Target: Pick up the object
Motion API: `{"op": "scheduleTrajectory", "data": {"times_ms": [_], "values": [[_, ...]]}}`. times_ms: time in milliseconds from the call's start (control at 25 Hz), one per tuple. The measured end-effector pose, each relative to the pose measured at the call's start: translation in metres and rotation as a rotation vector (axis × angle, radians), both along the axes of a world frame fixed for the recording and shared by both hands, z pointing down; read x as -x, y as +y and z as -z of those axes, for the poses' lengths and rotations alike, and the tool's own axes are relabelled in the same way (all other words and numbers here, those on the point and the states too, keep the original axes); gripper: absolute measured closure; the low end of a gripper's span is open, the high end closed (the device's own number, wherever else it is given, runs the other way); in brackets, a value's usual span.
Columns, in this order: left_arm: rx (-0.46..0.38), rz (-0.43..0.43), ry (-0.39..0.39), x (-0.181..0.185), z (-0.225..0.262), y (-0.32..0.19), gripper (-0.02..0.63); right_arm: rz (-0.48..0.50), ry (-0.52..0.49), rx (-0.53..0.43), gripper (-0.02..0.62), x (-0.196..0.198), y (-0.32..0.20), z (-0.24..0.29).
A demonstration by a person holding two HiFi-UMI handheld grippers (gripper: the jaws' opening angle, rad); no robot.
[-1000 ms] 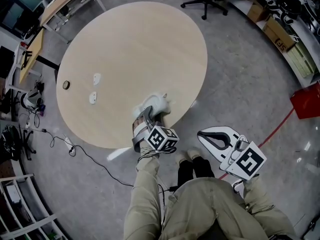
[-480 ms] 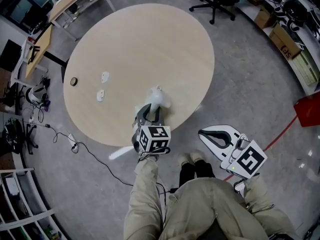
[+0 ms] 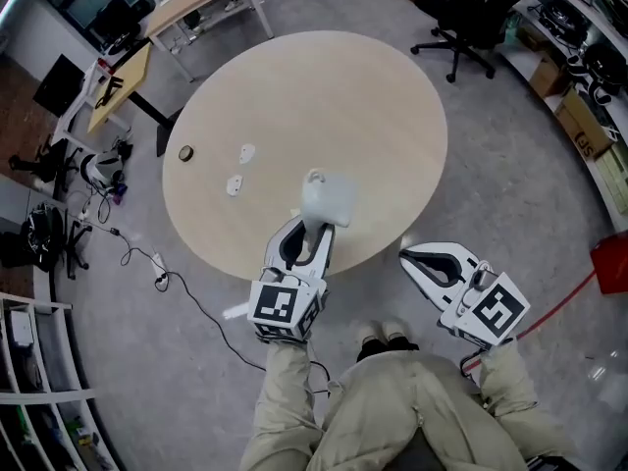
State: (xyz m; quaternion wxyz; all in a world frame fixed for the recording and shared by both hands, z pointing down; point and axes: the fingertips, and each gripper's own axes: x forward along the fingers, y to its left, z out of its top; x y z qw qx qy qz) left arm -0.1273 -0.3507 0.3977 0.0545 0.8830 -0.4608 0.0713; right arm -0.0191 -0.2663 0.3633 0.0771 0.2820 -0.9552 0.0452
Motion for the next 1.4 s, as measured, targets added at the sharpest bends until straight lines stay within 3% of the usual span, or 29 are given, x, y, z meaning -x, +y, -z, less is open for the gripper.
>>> {"op": "scheduleTrajectory", "data": {"times_ms": [200, 680, 1080, 1400], "values": [[-0.06, -0.01, 0.046, 0.002, 0.028, 0.046, 0.474, 0.049, -0.025, -0.039, 0.592, -0.001, 0.011, 0.013], [-0.067, 0.074, 0.057, 0.007, 0.037, 0.125, 0.474, 0.161, -0.072, -0.021, 0.592, 0.003, 0.056, 0.009], [-0.147, 0.034, 0.08, 0.004, 0.059, 0.2, 0.474, 0.08, -0.069, -0.099, 0.592, -0.015, 0.124, 0.033], [-0.165, 0.004, 0.087, 0.021, 0.057, 0.302, 0.474, 0.022, -0.063, -0.13, 0.592, -0.004, 0.219, 0.035]]}}
